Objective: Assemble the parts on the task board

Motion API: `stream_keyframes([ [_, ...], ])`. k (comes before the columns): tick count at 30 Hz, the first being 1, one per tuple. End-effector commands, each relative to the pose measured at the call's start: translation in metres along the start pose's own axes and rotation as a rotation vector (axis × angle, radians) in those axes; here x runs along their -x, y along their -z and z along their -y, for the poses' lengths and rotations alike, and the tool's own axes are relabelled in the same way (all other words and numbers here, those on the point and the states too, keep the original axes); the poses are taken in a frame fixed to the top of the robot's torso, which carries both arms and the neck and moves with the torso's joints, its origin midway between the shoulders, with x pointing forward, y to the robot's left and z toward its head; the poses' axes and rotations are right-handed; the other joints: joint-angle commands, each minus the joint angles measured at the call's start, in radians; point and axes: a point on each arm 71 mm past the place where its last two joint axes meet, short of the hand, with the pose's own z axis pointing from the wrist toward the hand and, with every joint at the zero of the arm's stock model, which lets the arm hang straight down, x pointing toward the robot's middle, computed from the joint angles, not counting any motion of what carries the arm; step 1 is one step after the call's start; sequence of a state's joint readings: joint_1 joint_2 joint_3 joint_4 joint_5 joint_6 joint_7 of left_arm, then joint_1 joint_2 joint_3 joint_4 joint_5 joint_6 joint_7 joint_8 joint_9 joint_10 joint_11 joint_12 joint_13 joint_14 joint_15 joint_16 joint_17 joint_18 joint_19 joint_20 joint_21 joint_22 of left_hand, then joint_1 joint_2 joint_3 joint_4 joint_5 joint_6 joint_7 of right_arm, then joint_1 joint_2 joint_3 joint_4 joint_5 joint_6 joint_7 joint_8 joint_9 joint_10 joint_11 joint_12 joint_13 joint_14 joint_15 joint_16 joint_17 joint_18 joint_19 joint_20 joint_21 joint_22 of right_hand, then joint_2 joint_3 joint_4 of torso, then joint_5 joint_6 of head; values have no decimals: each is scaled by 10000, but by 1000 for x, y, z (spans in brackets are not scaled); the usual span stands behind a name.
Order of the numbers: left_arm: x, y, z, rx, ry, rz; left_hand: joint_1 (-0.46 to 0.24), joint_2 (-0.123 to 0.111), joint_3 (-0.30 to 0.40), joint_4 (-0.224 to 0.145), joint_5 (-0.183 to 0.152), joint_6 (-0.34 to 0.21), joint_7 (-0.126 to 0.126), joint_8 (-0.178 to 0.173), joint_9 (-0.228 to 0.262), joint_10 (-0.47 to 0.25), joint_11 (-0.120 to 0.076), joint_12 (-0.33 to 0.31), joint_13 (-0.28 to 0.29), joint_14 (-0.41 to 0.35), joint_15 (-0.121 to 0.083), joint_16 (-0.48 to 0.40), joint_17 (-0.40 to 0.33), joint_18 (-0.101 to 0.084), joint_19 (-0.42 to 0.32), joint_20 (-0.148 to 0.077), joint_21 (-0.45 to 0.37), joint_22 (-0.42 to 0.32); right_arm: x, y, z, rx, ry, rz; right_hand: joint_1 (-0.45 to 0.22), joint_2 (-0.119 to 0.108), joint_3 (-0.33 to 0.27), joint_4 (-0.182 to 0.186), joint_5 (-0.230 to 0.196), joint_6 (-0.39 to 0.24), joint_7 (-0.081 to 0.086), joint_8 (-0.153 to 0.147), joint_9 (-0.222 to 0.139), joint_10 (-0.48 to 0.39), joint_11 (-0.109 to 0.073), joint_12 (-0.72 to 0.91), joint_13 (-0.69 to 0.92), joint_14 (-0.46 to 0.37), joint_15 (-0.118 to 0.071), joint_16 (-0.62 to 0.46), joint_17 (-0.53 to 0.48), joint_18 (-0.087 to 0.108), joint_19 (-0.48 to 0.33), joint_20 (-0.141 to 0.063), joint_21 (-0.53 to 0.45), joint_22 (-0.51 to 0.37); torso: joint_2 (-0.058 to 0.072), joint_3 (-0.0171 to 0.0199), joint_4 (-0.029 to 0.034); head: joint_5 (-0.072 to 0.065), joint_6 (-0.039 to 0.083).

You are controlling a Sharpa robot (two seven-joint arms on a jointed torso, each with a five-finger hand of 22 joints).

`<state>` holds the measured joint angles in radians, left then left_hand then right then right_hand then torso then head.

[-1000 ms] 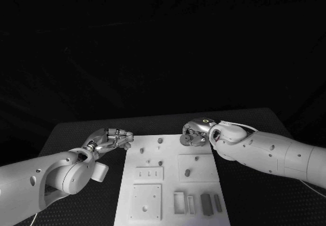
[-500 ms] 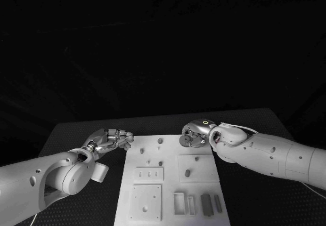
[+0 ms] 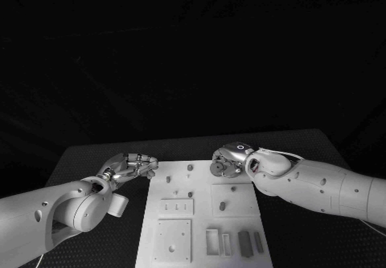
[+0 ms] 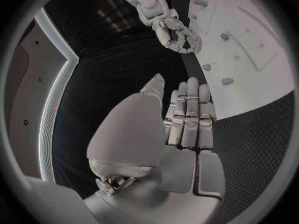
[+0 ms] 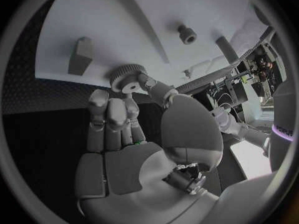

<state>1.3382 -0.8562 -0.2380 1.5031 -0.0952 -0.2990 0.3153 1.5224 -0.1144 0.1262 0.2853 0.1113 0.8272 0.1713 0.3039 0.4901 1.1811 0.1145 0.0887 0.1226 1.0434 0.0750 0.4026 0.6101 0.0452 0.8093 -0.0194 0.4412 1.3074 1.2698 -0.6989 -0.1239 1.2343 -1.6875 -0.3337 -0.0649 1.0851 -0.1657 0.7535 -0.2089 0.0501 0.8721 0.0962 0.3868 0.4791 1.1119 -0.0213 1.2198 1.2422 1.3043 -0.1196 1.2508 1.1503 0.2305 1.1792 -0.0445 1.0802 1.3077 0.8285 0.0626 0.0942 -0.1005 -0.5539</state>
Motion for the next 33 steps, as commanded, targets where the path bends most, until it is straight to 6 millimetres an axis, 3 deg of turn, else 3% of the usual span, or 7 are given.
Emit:
stream_keyframes([
  [1,-2,0,1,-75,67,-106,80,23,-48,22,-35,22,66,-58,12,12,86,-45,15,-11,22,-36,14,200,-68,-30,58,111,9,-2,-9,229,624,528,14,11,59,-36,-16,1658,-91,34,302,77,10,23,2,39,-9,44,22,313,25,-34,36,85,-3,5,0,24,-2],
  [20,-2,0,2,-78,72,-117,83,23,-55,23,-36,23,66,-62,16,16,85,-55,18,-8,22,-45,23,200,-68,-30,60,110,23,-19,-85,1830,777,1336,39,-254,218,120,-16,1676,-106,13,351,105,-8,-56,-74,39,-33,-17,22,313,122,-76,53,36,1,7,8,137,34],
  [33,-3,-1,2,-79,67,-140,84,26,-60,24,-36,22,66,-67,19,18,87,-64,20,-6,23,-53,32,200,-69,-30,61,109,2,-35,-110,2085,915,961,51,-301,243,150,-16,1645,-99,-13,355,24,-5,-139,-144,24,-33,-57,-3,313,133,-84,51,23,3,-3,38,171,-30],
])
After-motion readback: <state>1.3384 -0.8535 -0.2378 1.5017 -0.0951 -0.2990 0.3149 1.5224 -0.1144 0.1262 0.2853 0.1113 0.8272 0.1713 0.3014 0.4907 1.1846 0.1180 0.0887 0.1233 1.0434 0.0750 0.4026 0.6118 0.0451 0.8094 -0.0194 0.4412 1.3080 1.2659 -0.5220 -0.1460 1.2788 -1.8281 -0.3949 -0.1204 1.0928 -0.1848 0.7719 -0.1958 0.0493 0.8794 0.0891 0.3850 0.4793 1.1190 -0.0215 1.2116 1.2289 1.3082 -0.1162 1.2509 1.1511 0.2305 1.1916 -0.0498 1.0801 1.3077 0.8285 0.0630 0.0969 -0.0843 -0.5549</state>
